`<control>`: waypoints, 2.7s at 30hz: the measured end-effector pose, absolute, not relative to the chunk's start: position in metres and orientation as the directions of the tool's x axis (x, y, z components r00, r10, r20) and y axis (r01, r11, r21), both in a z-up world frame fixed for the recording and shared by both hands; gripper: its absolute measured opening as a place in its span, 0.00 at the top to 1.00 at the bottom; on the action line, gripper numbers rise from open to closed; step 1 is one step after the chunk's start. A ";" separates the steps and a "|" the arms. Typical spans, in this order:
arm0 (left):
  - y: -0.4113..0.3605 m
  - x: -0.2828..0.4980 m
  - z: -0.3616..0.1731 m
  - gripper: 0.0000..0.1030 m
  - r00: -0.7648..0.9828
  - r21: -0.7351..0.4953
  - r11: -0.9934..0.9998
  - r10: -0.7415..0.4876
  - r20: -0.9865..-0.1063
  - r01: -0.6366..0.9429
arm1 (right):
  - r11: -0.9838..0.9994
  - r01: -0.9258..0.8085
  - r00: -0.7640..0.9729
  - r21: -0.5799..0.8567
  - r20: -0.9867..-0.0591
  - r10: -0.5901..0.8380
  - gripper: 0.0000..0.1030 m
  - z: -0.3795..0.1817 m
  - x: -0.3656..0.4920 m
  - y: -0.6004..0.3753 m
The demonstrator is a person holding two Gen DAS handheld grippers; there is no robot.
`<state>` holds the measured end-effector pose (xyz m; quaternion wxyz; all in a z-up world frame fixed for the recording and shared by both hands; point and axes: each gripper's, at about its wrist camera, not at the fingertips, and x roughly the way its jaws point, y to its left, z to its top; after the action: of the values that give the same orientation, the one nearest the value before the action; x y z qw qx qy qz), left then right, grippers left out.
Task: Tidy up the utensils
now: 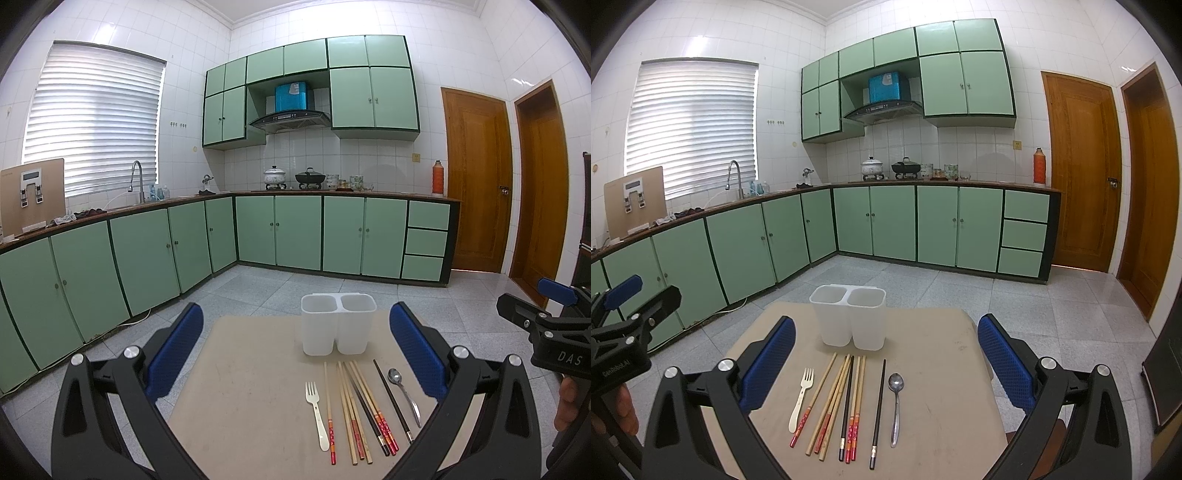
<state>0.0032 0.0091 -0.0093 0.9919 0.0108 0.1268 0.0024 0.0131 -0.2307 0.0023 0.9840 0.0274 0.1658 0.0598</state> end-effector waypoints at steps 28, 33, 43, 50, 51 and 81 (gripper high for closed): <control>0.040 0.088 -0.065 0.05 0.875 0.040 0.996 0.089 -0.476 -0.079 | 0.997 -0.070 0.844 0.015 -0.533 0.068 0.09 -0.052 0.094 -0.239; 0.046 0.134 -0.109 0.05 0.791 0.051 0.996 0.093 -0.605 -0.078 | 0.994 -0.108 0.767 0.035 -0.633 0.106 0.22 -0.086 0.133 -0.239; 0.034 0.194 -0.172 0.05 0.657 0.047 0.998 0.059 -0.752 -0.036 | 0.982 -0.160 0.569 0.101 -0.804 0.175 0.42 -0.158 0.201 -0.229; 0.021 0.220 -0.193 0.05 0.602 0.055 0.998 0.062 -0.796 -0.030 | 0.981 -0.157 0.502 0.115 -0.846 0.179 0.50 -0.182 0.226 -0.230; 0.021 0.223 -0.195 0.05 0.594 0.052 0.998 0.060 -0.803 -0.030 | 0.981 -0.155 0.490 0.118 -0.853 0.180 0.52 -0.185 0.231 -0.231; 0.002 0.262 -0.222 0.83 0.470 -0.150 0.988 -0.151 -0.870 0.041 | 0.984 -0.156 0.489 0.090 -0.858 0.156 0.73 -0.202 0.248 -0.222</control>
<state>0.2620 0.0021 -0.2223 0.8555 -0.0538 0.5119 -0.0563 0.2485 -0.2221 -0.2017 0.8627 0.0000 0.4975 0.0905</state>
